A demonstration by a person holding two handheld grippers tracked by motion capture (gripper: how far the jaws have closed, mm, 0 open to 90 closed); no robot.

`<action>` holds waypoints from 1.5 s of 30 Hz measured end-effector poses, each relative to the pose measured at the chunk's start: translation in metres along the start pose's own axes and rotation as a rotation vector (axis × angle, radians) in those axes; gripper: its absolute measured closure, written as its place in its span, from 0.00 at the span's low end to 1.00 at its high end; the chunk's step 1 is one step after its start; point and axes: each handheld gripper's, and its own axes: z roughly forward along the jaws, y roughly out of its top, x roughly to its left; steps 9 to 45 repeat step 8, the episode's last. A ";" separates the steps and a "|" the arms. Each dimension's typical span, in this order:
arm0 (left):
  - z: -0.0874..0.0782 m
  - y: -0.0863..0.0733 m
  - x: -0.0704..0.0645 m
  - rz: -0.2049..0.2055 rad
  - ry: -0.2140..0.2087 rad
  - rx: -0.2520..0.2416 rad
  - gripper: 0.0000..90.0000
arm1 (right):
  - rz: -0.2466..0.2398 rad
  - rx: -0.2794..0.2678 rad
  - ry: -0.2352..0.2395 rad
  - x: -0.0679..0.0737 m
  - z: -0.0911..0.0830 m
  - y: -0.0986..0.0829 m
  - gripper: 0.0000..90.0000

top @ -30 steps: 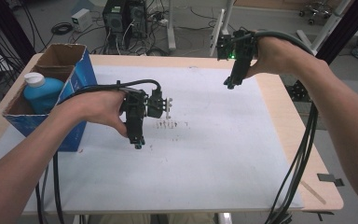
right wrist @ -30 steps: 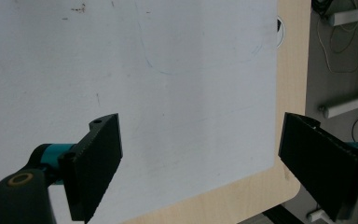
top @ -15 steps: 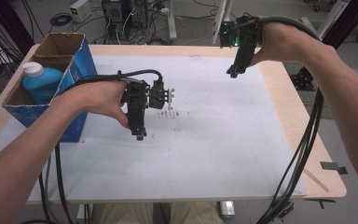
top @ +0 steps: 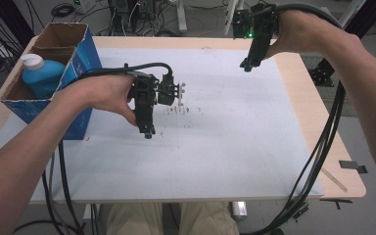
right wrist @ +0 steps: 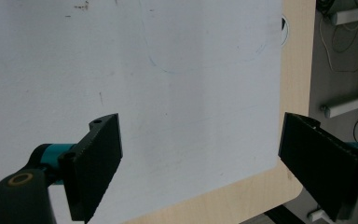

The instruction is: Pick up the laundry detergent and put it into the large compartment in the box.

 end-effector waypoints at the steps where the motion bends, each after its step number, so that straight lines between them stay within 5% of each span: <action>1: 0.000 0.000 0.000 0.003 0.001 0.003 0.18 | -0.004 -0.001 -0.001 0.000 0.000 0.000 0.14; 45: 0.000 -0.001 0.001 0.001 -0.001 -0.006 0.18 | -0.002 0.002 0.004 -0.001 0.002 0.000 0.14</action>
